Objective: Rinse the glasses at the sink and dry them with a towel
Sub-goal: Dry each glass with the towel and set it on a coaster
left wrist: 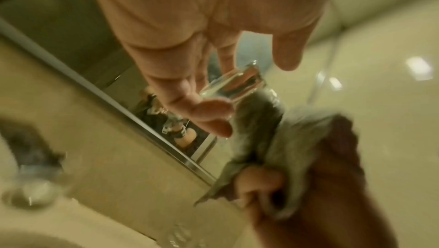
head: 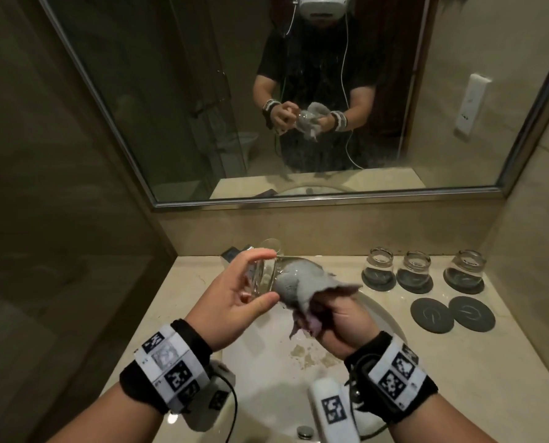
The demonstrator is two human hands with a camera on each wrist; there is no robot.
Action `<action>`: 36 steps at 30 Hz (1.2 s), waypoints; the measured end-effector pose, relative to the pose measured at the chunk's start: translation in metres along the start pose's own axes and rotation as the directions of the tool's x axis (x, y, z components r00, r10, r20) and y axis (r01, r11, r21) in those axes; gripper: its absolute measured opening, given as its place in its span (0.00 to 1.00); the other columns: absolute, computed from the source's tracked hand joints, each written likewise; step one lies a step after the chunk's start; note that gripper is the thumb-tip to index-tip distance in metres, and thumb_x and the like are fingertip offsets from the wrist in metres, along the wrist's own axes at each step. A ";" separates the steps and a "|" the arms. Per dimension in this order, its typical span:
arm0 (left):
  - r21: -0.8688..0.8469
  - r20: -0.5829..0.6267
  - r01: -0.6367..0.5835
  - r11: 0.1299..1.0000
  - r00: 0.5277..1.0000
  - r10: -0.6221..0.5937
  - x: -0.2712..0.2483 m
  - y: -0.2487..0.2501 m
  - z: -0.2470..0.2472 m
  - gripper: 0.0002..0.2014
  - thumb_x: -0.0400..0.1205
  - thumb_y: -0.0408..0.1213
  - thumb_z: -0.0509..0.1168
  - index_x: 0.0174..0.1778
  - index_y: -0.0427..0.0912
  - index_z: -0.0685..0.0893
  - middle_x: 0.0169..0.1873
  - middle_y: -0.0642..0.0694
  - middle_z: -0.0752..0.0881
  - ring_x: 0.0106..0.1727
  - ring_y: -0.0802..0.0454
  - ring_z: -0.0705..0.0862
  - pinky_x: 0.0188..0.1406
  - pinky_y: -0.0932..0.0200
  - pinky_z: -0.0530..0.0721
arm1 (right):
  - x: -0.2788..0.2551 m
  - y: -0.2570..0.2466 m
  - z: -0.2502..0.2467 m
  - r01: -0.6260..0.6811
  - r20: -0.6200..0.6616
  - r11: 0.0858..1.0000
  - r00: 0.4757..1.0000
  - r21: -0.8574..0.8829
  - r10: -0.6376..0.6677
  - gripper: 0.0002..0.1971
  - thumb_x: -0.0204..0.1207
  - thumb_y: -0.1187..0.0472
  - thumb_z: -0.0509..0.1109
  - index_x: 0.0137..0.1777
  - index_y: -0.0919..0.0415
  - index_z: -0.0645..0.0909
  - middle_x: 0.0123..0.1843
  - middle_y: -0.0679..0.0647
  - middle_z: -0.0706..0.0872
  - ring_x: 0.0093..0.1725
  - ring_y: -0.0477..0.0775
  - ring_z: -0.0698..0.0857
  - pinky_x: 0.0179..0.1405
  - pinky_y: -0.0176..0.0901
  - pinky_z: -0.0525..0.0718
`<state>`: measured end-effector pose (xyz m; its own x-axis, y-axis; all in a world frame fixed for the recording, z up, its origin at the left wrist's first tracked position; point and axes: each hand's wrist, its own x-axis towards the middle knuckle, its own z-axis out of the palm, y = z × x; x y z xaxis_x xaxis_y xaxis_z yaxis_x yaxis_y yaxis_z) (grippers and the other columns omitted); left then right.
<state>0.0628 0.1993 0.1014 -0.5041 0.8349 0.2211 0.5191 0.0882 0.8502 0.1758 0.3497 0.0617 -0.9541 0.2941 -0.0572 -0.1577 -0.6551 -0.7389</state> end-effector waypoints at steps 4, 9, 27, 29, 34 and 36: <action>-0.320 0.011 0.238 0.917 0.969 -0.248 0.006 0.003 -0.001 0.24 0.74 0.59 0.69 0.65 0.58 0.77 0.58 0.44 0.85 0.48 0.38 0.89 0.40 0.43 0.86 | -0.002 -0.007 0.005 0.093 0.048 0.960 0.995 -0.264 -0.083 0.08 0.80 0.62 0.65 0.49 0.64 0.85 0.42 0.60 0.88 0.40 0.65 0.90 0.39 0.53 0.88; 0.192 -0.002 -0.203 0.960 0.978 0.208 -0.002 0.001 0.002 0.20 0.78 0.49 0.68 0.67 0.63 0.75 0.70 0.56 0.75 0.66 0.57 0.79 0.56 0.67 0.82 | -0.007 -0.005 0.004 0.060 -0.013 0.986 0.998 -0.157 -0.063 0.07 0.67 0.67 0.67 0.40 0.73 0.78 0.22 0.56 0.78 0.17 0.49 0.75 0.19 0.37 0.72; -0.098 -0.022 0.071 0.993 0.997 -0.074 -0.003 0.001 0.004 0.25 0.71 0.62 0.71 0.63 0.63 0.77 0.54 0.52 0.86 0.46 0.50 0.88 0.41 0.49 0.87 | -0.009 -0.012 0.014 0.029 -0.028 0.994 0.999 -0.102 -0.032 0.13 0.82 0.71 0.59 0.39 0.61 0.81 0.27 0.50 0.85 0.24 0.44 0.85 0.24 0.37 0.83; 0.205 -0.017 -0.153 0.967 0.987 0.160 -0.004 0.000 0.004 0.22 0.75 0.52 0.70 0.65 0.59 0.76 0.64 0.53 0.79 0.60 0.59 0.82 0.54 0.62 0.85 | -0.010 -0.007 0.010 0.058 -0.046 0.994 0.997 -0.093 -0.062 0.06 0.70 0.66 0.66 0.33 0.65 0.81 0.19 0.52 0.78 0.15 0.46 0.75 0.22 0.41 0.71; -0.062 -0.014 0.017 0.998 1.000 -0.018 -0.002 0.002 0.006 0.32 0.73 0.62 0.69 0.72 0.61 0.70 0.67 0.53 0.78 0.51 0.53 0.88 0.42 0.59 0.86 | -0.012 -0.010 0.003 0.110 0.035 0.964 0.994 -0.241 -0.105 0.06 0.73 0.65 0.62 0.42 0.61 0.81 0.30 0.50 0.87 0.28 0.45 0.86 0.26 0.39 0.82; -0.254 -0.013 0.181 0.950 0.982 -0.191 0.000 0.002 0.005 0.27 0.75 0.61 0.67 0.69 0.57 0.72 0.64 0.43 0.81 0.40 0.46 0.89 0.35 0.50 0.85 | -0.010 -0.011 0.002 0.098 0.037 0.968 0.995 -0.232 -0.091 0.08 0.74 0.63 0.61 0.46 0.57 0.81 0.35 0.47 0.90 0.35 0.43 0.88 0.34 0.34 0.87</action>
<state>0.0672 0.2023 0.1004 -0.6029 0.7954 0.0615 0.2267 0.0970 0.9691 0.1866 0.3530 0.0719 -0.9444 0.3270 0.0354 -0.1866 -0.4440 -0.8764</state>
